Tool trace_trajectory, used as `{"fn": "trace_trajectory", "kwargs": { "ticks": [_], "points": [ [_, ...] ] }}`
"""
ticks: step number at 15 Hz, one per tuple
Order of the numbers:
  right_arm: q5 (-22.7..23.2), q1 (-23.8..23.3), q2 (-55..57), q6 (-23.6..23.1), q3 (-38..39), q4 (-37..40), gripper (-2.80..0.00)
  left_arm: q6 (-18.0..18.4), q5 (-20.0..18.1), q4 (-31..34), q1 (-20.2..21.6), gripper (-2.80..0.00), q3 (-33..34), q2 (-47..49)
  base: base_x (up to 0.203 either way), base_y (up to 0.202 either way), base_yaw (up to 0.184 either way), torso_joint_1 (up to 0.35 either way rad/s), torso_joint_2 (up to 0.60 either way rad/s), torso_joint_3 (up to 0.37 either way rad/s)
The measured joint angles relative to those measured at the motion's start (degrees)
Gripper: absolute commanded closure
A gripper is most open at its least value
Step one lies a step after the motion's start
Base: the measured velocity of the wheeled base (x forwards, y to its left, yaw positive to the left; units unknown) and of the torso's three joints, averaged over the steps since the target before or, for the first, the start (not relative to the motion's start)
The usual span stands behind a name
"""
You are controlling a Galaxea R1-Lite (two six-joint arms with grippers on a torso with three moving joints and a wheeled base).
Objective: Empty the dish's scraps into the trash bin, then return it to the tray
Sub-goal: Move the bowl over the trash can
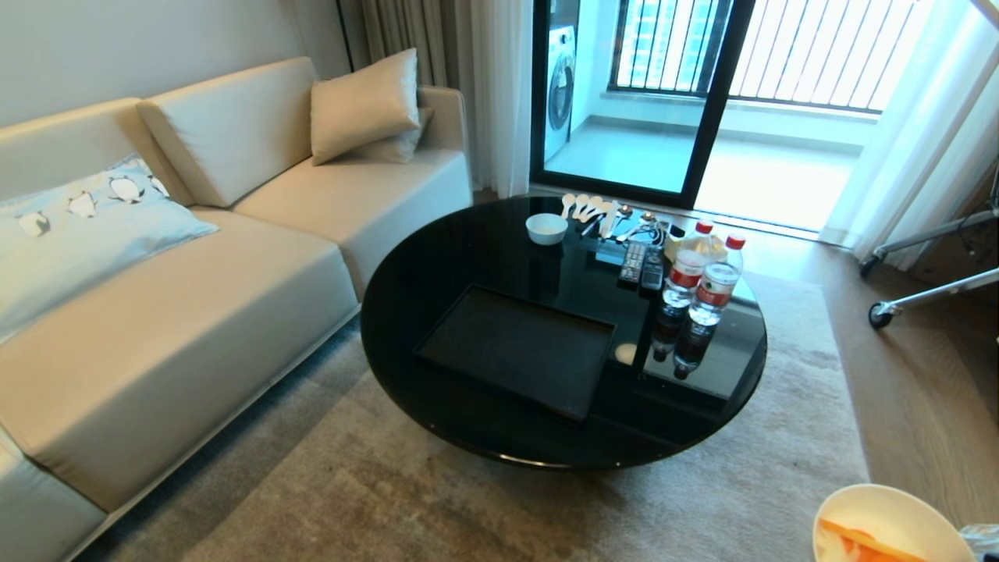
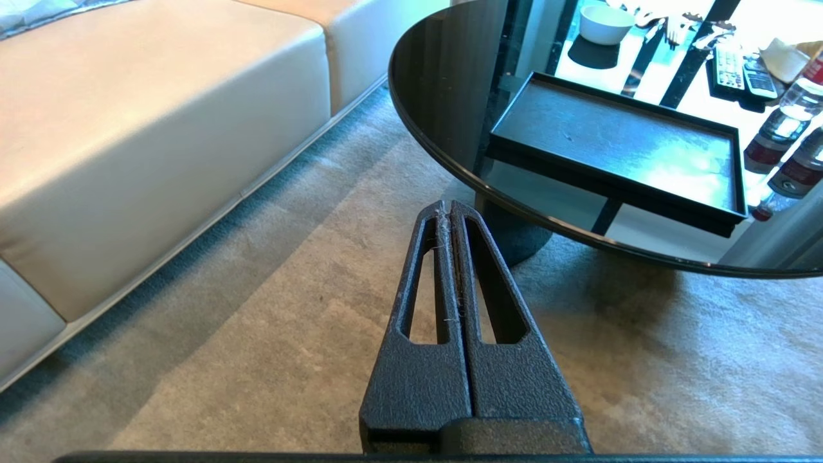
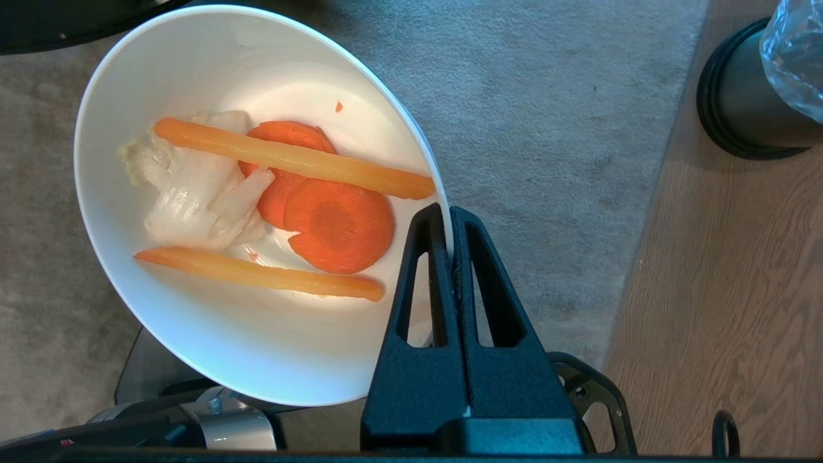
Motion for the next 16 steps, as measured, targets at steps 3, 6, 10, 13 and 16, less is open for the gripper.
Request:
{"fn": "trace_trajectory", "kwargs": {
  "ticks": [3,6,10,13,16],
  "points": [
    [-0.04,-0.05,-0.06,0.64,0.4,0.0,0.0,0.0,0.0,-0.01,0.0,0.0,0.0,0.0,0.0,0.0,0.0,0.0,0.0,0.0],
    [-0.02,-0.11,0.05,0.69,0.29,-0.06,0.0,0.0,0.0,0.0,0.0,0.0,0.0,0.0,0.0,0.0,0.0,0.0,0.0,0.0],
    [0.04,-0.02,0.2,0.82,0.27,-0.04,0.0,0.02,-0.02,0.0,0.0,0.0,0.0,0.0,0.0,0.0,0.0,0.0,0.0,0.0],
    [0.0,0.09,0.16,2.07,0.29,0.17,0.0,0.02,0.0,0.0,0.0,0.0,0.0,0.0,0.0,0.0,0.0,0.0,0.0,0.0],
    [0.04,0.15,0.16,2.42,0.4,0.37,0.0,0.0,-0.02,0.0,0.0,0.0,0.0,0.0,0.0,0.0,0.0,0.0,0.0,0.0]
  ]
}}
